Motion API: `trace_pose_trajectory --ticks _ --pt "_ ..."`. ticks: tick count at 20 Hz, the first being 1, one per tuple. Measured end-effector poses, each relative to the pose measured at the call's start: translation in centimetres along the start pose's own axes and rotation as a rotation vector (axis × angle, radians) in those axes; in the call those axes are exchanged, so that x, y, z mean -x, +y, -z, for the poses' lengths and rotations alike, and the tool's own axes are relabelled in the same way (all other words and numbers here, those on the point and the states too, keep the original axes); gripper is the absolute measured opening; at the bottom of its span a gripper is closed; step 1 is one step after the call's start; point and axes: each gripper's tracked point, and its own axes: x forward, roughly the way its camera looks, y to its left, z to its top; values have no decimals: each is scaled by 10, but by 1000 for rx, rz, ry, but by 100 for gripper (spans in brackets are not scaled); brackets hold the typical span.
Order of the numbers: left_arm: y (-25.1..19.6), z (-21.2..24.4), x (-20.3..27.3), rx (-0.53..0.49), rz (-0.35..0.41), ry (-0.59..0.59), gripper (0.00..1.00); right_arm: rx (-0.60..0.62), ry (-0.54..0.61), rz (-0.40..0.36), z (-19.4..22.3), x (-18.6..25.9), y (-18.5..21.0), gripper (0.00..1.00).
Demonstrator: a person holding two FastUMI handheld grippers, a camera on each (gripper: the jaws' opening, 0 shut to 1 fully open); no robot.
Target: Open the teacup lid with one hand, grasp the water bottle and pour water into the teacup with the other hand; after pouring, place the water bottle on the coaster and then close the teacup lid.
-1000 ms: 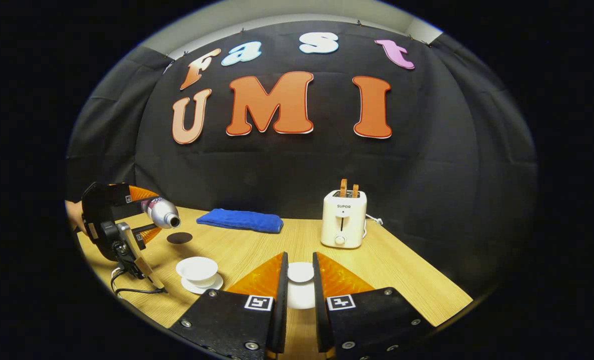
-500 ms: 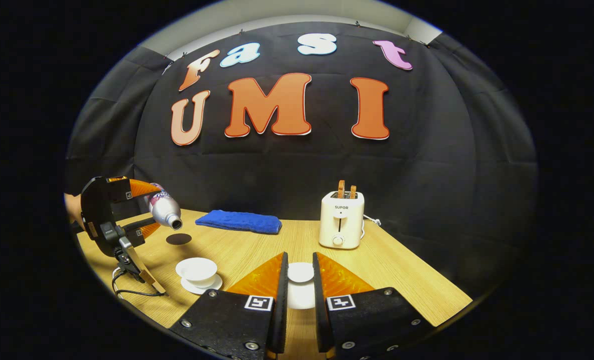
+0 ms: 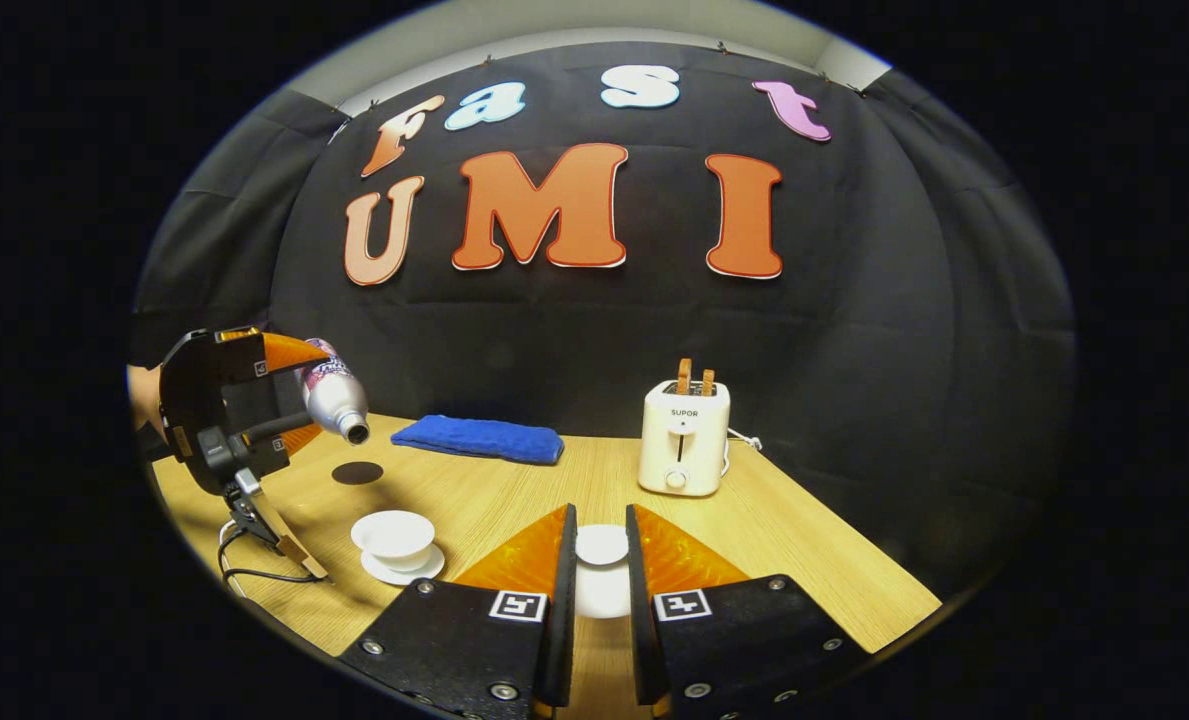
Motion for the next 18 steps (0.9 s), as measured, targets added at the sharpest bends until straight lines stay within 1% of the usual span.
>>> trace_pose_trajectory --ticks 1,2,6,7,8,9,10,14,16,18 --pt "0 2 -1 -13 1 0 89 3 2 -5 1 0 1 25" --pt "0 2 -1 -24 2 -2 85 6 0 -3 0 0 0 25" --pt "8 9 -2 -51 -4 -6 85 14 2 -8 1 0 0 25" --pt "9 10 -3 -58 -7 -6 82 15 2 -6 0 0 0 25" --pt "11 11 -4 -66 -9 -8 85 18 2 -9 0 0 0 25" --pt "13 11 -5 -73 -11 -11 85 21 2 -5 0 -1 0 25" --pt "15 12 -6 -80 -17 -12 82 22 2 -6 -1 0 0 25" --pt "23 12 -7 -126 -22 -21 82 24 -1 -8 -3 0 0 25" --pt "26 9 -7 -154 -24 -36 88 31 -1 -7 -5 0 0 25" --pt "28 7 -8 -177 -31 -50 82 36 -7 -7 -9 2 0 25"
